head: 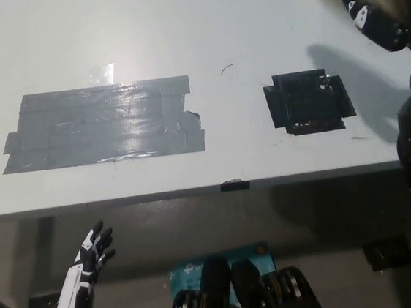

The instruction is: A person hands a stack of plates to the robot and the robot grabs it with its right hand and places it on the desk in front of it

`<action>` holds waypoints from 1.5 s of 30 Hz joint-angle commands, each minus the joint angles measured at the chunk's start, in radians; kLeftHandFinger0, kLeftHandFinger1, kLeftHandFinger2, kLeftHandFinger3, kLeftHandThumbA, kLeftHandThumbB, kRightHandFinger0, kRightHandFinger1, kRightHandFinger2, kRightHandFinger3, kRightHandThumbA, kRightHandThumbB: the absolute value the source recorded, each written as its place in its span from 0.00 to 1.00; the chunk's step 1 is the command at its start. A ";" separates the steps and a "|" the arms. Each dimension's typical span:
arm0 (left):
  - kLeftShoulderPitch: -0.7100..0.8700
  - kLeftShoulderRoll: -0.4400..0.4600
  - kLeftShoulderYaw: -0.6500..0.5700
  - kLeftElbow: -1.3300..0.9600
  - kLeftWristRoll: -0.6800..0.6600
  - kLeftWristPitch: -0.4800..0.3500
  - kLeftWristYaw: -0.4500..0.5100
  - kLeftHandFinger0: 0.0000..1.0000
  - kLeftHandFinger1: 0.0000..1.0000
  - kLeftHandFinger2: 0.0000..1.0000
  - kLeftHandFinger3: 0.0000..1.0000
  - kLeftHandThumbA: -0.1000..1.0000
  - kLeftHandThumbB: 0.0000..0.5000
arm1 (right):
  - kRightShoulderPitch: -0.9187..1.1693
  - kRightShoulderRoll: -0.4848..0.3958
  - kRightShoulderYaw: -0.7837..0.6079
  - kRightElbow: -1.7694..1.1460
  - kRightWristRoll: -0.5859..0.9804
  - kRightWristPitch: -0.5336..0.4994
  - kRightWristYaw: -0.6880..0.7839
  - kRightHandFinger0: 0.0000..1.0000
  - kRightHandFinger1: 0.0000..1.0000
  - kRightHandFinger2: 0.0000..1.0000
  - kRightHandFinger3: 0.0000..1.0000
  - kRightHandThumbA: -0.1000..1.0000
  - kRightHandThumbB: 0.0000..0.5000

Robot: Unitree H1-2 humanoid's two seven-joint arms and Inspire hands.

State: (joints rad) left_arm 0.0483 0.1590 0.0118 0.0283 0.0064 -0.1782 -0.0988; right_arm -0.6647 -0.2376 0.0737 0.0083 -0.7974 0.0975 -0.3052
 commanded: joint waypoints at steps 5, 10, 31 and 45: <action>-0.005 0.015 -0.005 -0.034 -0.013 0.000 -0.020 0.97 1.00 1.00 1.00 1.00 0.31 | -0.053 -0.039 0.134 0.271 -0.108 -0.093 -0.105 0.00 0.00 0.01 0.19 0.77 0.01; -0.010 0.018 -0.005 -0.034 -0.011 0.004 -0.020 0.96 1.00 1.00 1.00 1.00 0.33 | -0.131 -0.068 0.257 0.516 -0.187 -0.128 -0.200 0.00 0.00 0.01 0.05 0.85 0.00; -0.034 0.030 -0.008 -0.038 -0.001 0.020 -0.027 0.95 1.00 1.00 1.00 1.00 0.32 | -0.210 -0.145 0.410 0.453 0.163 0.055 0.592 1.00 1.00 1.00 1.00 0.87 0.87; -0.052 0.033 -0.007 -0.036 -0.009 0.032 -0.033 0.91 1.00 1.00 1.00 1.00 0.31 | -0.271 -0.446 0.398 -0.198 0.946 0.372 1.131 1.00 1.00 1.00 1.00 0.68 1.00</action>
State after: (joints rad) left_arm 0.0419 0.1624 0.0095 0.0290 0.0076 -0.1595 -0.1024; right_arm -0.7608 -0.3421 0.5306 0.6025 -0.8160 0.0393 -0.1777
